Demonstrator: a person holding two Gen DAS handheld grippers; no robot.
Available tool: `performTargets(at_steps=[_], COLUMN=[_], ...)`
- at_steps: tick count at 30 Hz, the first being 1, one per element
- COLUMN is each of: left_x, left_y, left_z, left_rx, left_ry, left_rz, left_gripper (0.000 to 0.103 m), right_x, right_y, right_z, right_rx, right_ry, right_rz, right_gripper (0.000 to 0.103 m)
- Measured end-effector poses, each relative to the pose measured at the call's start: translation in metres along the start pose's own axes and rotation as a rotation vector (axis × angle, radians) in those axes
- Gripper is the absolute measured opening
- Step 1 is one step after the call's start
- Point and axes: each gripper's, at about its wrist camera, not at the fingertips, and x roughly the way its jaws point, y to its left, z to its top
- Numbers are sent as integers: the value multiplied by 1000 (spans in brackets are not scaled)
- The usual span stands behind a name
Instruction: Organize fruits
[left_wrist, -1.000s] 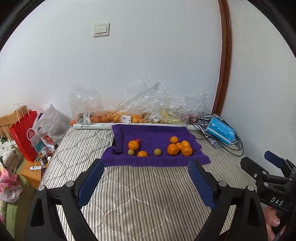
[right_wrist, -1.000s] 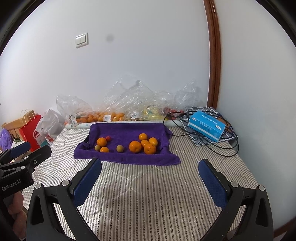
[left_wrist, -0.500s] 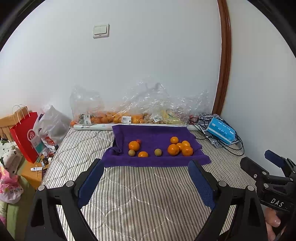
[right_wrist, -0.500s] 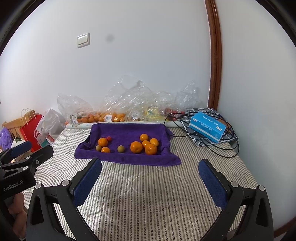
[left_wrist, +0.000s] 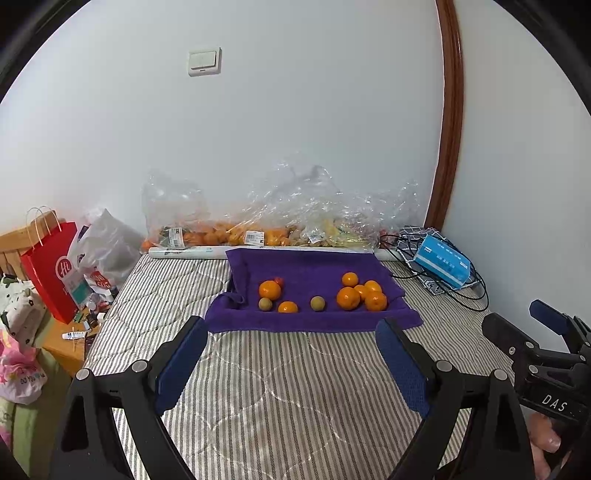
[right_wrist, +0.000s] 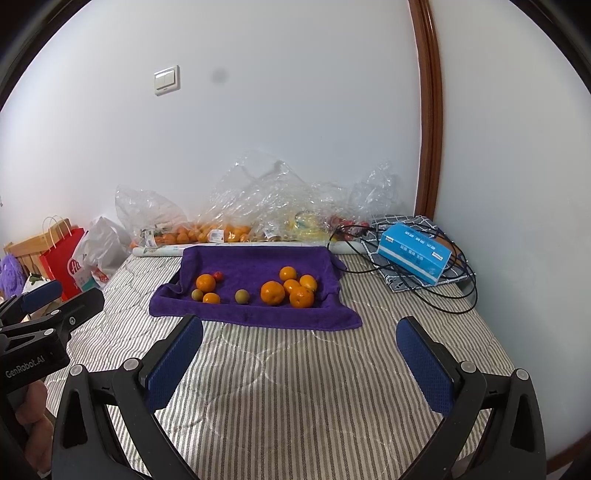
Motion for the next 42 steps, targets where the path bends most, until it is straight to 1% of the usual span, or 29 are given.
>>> performTargets(at_steps=[42], left_x=[-2], left_y=[3], left_z=[1], left_rx=[0], left_ry=[-4], left_rz=[5], left_gripper=[92], right_x=[-1], right_y=[4], right_z=[1], right_rx=[-9], right_ry=[-5], right_rz=[-3], right_gripper=[103])
